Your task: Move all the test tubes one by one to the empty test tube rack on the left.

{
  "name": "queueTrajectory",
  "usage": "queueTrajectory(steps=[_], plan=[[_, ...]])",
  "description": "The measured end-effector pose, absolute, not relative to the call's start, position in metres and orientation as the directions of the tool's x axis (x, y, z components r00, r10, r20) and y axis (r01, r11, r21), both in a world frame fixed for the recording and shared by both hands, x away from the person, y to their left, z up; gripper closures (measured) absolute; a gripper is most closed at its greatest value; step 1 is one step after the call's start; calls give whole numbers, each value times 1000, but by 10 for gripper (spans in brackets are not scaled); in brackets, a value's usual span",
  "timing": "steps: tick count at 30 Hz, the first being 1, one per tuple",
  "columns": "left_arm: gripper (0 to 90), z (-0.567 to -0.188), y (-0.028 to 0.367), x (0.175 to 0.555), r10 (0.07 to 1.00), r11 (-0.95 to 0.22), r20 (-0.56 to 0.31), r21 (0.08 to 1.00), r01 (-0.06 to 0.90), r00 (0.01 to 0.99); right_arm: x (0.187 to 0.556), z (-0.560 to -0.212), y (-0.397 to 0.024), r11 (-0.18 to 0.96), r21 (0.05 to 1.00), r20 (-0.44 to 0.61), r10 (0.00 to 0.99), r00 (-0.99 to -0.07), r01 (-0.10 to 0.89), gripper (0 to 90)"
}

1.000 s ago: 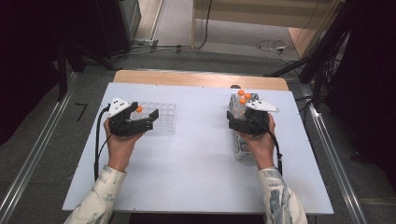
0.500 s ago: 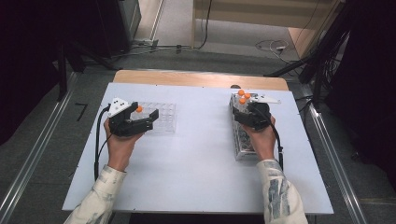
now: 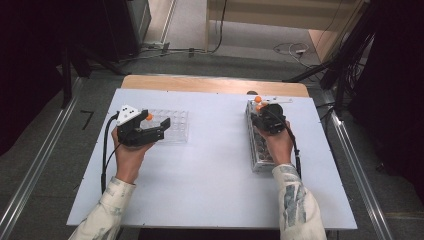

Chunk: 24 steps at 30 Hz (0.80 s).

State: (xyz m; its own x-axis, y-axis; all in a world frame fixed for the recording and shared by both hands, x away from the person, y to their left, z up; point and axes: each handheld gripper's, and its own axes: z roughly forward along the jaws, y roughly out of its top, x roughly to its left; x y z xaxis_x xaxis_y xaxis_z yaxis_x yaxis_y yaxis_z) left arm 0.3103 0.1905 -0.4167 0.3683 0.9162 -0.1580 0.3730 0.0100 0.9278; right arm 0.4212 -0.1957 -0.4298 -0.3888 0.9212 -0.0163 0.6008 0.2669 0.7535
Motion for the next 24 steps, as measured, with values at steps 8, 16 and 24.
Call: queueTrajectory(steps=[8, 16, 24], plan=[[154, -416, 190, 309, 914, 14, -161, 929, 369, 373, 419, -427, -198, 259, 766, -13, 921, -389, 588, 717], [153, -416, 189, 309, 914, 8, -157, 929, 369, 374, 412, -416, -202, 234, 805, -3, 921, -389, 546, 717], [154, -416, 189, 309, 914, 7, -155, 930, 369, 375, 404, -401, -204, 221, 837, -5, 918, -396, 501, 717]])
